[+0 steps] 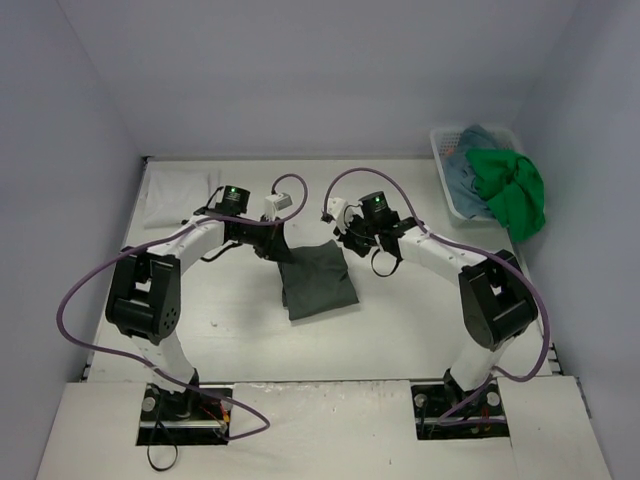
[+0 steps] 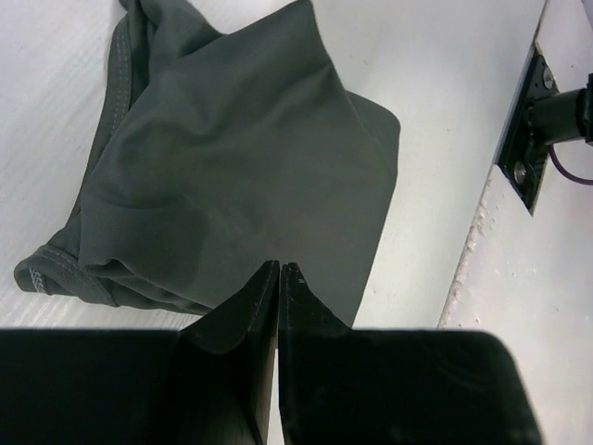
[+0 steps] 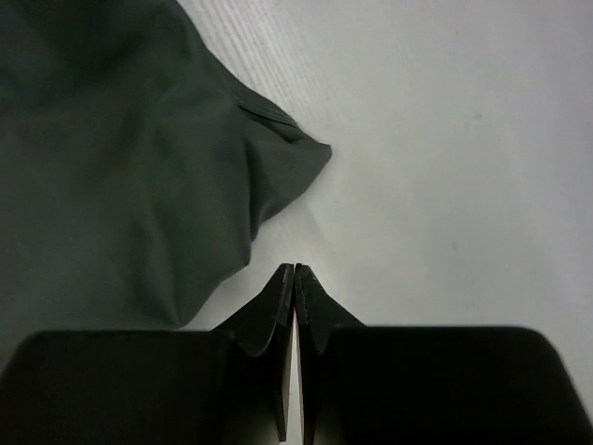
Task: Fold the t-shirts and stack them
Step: Fold the tshirt
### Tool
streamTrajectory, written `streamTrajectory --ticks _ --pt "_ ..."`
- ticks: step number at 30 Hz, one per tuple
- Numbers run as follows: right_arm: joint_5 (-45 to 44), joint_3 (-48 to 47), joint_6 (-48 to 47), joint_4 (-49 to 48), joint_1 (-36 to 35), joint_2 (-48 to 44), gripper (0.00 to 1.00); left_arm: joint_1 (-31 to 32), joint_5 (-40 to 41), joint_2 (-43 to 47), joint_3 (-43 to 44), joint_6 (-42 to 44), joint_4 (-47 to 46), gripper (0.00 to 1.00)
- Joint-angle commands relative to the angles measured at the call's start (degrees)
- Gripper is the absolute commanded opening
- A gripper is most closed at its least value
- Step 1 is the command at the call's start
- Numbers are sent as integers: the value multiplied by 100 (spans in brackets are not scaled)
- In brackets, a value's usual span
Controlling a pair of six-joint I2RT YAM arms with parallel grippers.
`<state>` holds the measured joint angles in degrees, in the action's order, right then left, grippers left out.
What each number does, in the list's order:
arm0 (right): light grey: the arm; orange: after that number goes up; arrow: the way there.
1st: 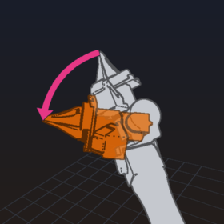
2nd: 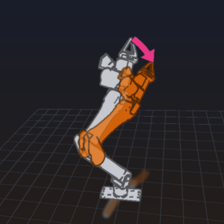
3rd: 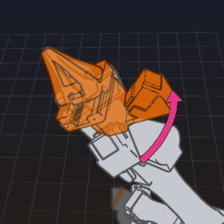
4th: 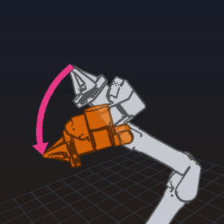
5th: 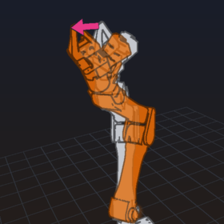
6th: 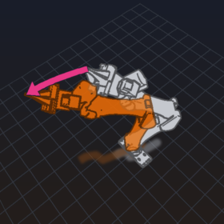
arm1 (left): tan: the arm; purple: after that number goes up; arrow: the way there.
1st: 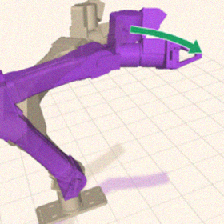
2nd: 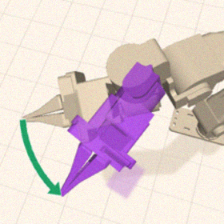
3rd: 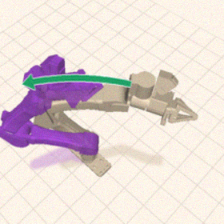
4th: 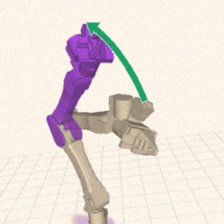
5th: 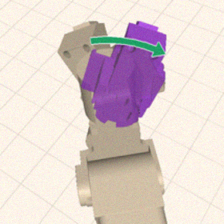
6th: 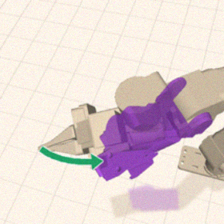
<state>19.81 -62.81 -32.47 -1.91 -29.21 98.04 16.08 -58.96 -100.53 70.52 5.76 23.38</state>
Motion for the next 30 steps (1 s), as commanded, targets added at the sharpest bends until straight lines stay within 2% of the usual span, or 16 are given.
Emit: streamTrajectory --ticks 1,11,22,30 --pt "830 -65 92 -99 21 -162 0 27 -20 482 -73 -189 -869 0" --pt "919 -83 118 -28 73 -592 0 220 737 192 -162 -717 -1415 0" --pt "1112 -135 215 121 311 -997 0 651 939 -247 76 -374 -1028 0" --pt "1745 -188 180 420 302 -673 0 669 1299 -353 23 -216 -914 0"
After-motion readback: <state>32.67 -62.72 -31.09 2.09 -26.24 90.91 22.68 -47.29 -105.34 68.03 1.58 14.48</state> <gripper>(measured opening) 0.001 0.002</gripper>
